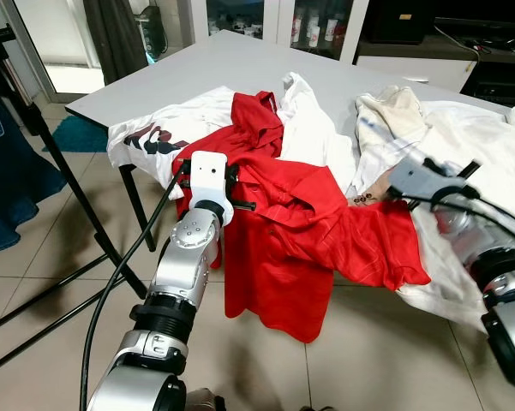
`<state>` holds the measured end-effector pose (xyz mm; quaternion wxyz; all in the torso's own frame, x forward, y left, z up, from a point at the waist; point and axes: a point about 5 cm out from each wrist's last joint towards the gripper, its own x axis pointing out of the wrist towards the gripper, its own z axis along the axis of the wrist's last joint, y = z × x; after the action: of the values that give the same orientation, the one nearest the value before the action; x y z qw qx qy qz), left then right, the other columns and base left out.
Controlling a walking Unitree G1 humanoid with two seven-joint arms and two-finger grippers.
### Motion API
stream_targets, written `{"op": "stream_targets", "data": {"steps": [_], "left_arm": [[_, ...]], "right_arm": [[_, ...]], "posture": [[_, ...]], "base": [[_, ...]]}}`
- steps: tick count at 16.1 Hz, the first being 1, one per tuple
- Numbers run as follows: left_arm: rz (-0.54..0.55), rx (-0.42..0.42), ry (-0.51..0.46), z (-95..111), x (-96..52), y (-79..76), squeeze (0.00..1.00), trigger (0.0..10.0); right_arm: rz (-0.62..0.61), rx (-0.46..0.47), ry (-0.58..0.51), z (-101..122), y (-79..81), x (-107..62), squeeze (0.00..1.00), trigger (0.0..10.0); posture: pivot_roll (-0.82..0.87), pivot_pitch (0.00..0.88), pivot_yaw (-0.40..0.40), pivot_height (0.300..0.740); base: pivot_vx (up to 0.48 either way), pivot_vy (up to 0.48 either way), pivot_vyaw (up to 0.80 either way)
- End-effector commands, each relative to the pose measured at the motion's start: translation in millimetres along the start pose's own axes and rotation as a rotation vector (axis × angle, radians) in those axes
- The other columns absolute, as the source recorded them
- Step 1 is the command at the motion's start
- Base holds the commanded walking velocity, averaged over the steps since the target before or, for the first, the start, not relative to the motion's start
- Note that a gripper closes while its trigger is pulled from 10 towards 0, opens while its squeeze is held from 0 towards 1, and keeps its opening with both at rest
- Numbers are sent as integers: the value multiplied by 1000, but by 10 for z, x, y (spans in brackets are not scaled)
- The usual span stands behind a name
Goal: Hang hanger
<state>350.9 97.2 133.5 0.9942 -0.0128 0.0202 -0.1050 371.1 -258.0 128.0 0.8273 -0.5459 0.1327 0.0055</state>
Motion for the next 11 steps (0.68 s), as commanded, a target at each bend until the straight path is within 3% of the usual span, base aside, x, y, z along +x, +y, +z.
{"op": "stream_targets", "data": {"steps": [1, 2, 3, 7, 8, 10, 11], "left_arm": [[-10, 7, -21, 54, 22, -24, 0, 10000], [-12, 7, -21, 56, 27, -31, 0, 10000], [-13, 7, -21, 58, 31, -33, 0, 10000], [-12, 5, -22, 60, 36, -35, 0, 10000], [-11, 5, -22, 60, 35, -34, 0, 10000], [-11, 3, -22, 58, 35, -37, 0, 10000], [-11, 3, -21, 56, 34, -37, 0, 10000]], "right_arm": [[49, 41, 12, -30, 87, -15, 67, 10000], [66, 53, 18, -38, 118, -20, 612, 10000], [87, 77, 17, -38, 140, -23, 1000, 10000], [176, 279, 4, -4, 143, -19, 1000, 10000], [230, 362, -32, 57, 145, -16, 0, 10000], [283, 519, -100, 162, 104, -10, 0, 10000], [301, 526, -119, 178, 92, -14, 0, 10000]], "posture": [[119, 0, -1, 740], [113, 0, 1, 740], [111, 0, 1, 740], [111, 0, -2, 740], [111, 0, -2, 740], [111, 0, -3, 740], [111, 0, -3, 740]], "base": [[0, 0, 0], [0, 0, 0], [0, 0, 0], [0, 0, 0], [0, 0, 0], [0, 0, 0], [0, 0, 0]]}}
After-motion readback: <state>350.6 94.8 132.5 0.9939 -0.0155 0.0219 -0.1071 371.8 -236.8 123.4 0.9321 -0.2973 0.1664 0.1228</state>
